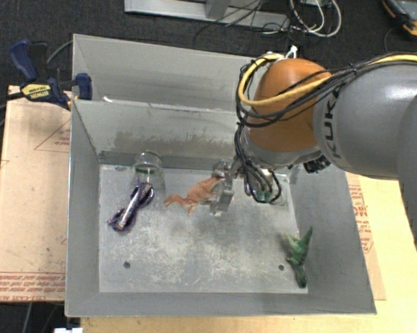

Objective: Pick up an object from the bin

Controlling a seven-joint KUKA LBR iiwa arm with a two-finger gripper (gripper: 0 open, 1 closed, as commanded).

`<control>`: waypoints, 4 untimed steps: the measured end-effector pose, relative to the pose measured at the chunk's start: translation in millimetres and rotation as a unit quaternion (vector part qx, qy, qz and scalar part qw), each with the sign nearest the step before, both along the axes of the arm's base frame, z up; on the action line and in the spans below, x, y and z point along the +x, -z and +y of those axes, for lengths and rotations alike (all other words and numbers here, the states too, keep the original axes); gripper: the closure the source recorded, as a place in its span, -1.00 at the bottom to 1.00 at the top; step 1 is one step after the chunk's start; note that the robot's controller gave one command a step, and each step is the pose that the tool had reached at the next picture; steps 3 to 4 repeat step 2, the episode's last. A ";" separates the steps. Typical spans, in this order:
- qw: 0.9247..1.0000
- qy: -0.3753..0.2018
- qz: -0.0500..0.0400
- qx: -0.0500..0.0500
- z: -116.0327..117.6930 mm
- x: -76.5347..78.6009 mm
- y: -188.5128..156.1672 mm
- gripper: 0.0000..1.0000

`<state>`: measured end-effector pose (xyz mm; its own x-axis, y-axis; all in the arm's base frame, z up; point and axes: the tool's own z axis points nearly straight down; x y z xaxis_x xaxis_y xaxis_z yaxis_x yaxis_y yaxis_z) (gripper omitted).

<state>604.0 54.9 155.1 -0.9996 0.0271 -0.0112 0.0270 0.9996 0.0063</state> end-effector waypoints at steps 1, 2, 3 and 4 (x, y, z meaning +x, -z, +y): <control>1.000 -0.003 0.003 -0.001 -5.2 -0.8 -38.7 1.00; 1.000 0.003 -0.005 0.001 -8.0 2.9 -116.9 1.00; 1.000 0.003 -0.005 0.001 -8.0 2.9 -116.9 1.00; 1.000 0.003 -0.005 0.001 -8.0 2.9 -116.9 1.00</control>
Offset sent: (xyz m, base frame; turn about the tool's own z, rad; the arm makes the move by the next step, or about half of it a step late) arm 0.0015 -0.0092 0.1129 0.0090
